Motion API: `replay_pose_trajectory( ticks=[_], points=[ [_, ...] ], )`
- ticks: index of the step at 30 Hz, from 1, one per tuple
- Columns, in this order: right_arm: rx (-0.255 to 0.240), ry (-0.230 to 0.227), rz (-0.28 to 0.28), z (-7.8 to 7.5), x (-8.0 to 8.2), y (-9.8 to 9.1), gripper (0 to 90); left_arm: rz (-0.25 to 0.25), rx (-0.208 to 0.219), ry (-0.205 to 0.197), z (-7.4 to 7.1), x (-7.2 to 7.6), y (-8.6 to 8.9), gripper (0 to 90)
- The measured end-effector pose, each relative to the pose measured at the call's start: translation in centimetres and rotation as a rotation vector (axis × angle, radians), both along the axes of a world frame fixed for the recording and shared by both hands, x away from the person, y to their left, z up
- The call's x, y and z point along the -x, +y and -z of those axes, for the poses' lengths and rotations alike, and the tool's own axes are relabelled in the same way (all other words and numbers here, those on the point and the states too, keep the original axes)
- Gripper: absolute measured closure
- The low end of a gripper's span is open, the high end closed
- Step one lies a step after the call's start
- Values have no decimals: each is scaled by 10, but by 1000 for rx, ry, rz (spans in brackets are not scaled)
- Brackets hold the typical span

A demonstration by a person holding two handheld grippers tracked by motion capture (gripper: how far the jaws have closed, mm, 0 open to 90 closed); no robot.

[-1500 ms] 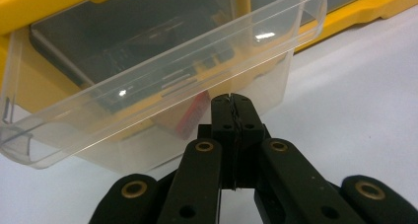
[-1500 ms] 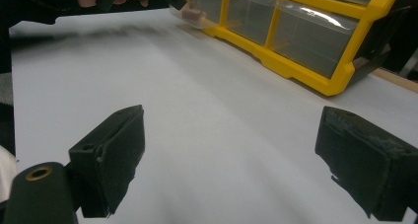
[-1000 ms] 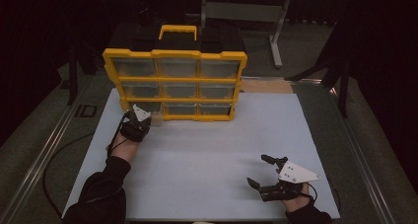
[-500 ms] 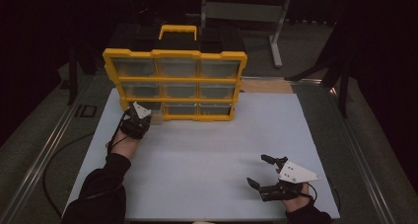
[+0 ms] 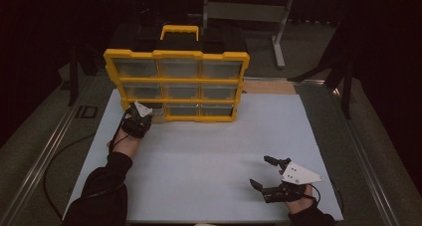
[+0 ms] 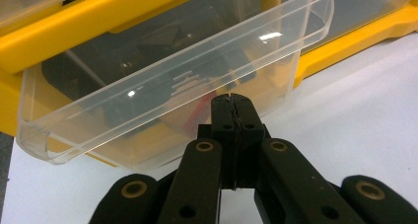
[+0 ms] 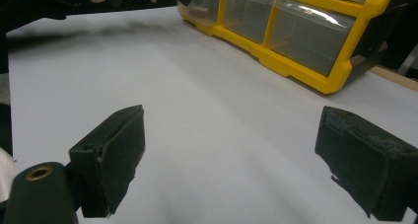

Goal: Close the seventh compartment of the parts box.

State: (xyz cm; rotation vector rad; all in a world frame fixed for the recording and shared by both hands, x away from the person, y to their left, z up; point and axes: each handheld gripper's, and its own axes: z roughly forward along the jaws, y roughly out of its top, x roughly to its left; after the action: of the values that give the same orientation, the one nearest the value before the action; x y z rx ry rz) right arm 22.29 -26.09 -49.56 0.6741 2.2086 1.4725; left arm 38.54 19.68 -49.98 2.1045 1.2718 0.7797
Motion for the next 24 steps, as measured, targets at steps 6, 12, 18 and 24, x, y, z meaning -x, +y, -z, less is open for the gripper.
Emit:
replay_pose_trajectory(
  ticks=[6, 12, 18, 24],
  points=[
    [3, -2, 2, 0, 0, 0, 117, -4, 11, -1, 0, -3, 2, 898],
    [3, 1, 5, 0, 0, 0, 117, -7, 5, -1, 0, -6, 2, 898],
    [1, 3, 5, 0, 0, 0, 117, -6, 9, -2, 0, -8, 1, 898],
    [3, 2, 4, 1, 0, 0, 117, -9, 6, -3, -2, -12, 2, 897]
  ],
)
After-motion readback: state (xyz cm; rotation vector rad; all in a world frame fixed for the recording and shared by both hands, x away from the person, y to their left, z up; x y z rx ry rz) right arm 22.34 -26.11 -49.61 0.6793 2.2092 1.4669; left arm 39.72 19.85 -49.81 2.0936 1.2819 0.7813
